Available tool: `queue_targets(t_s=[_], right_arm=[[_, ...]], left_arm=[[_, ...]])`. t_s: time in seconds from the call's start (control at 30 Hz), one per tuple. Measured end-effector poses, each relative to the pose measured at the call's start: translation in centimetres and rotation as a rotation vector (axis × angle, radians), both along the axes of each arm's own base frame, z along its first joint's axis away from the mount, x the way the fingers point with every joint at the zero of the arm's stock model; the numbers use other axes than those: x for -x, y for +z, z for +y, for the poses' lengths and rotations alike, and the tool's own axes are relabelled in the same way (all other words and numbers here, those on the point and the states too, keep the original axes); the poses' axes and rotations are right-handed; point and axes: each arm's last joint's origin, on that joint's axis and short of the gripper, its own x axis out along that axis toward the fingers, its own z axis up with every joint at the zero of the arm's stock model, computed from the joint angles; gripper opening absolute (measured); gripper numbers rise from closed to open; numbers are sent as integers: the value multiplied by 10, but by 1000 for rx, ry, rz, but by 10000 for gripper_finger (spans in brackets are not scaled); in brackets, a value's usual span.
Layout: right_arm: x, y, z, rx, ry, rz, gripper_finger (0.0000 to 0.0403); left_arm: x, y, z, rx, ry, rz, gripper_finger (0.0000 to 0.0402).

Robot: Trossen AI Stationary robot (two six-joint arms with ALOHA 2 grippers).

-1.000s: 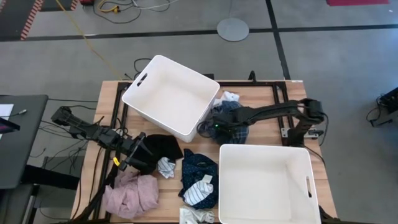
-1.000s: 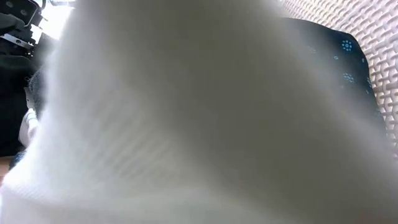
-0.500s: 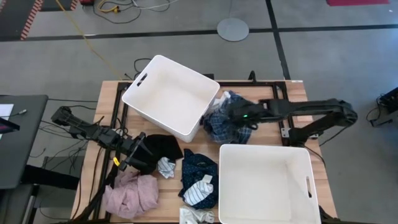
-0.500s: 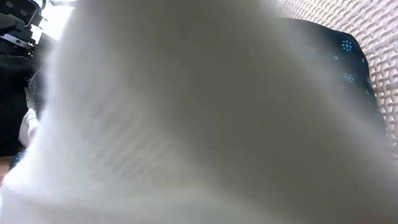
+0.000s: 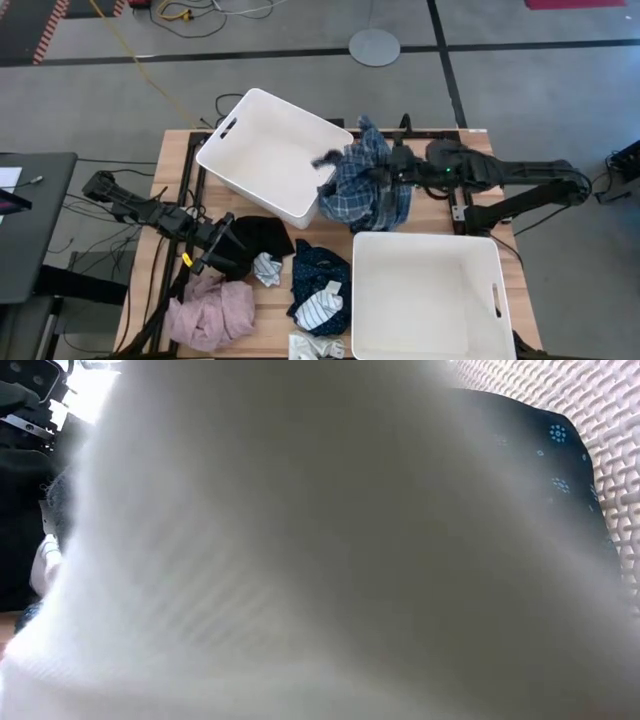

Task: Sort clothes
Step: Put the top blue checkered polo shirt into the top white laundry bin

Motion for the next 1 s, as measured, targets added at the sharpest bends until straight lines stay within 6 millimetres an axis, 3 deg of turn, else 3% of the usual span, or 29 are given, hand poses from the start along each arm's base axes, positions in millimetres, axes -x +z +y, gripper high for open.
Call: queue_targets(t_s=[0.37,0.57,0.83,1.0], right_arm=[[-6,32,-4,167,-21,-283,0],[-24,55,-12,211,1,-375,0],[-64,77,-22,274,14,-392,0],[-73,78,-17,287,40,-304,0]], left_arm=[[0,0,0,0,1,0,222],[0,0,0,0,0,0,222],[0,0,0,0,1,0,222],[0,0,0,0,1,1,222]])
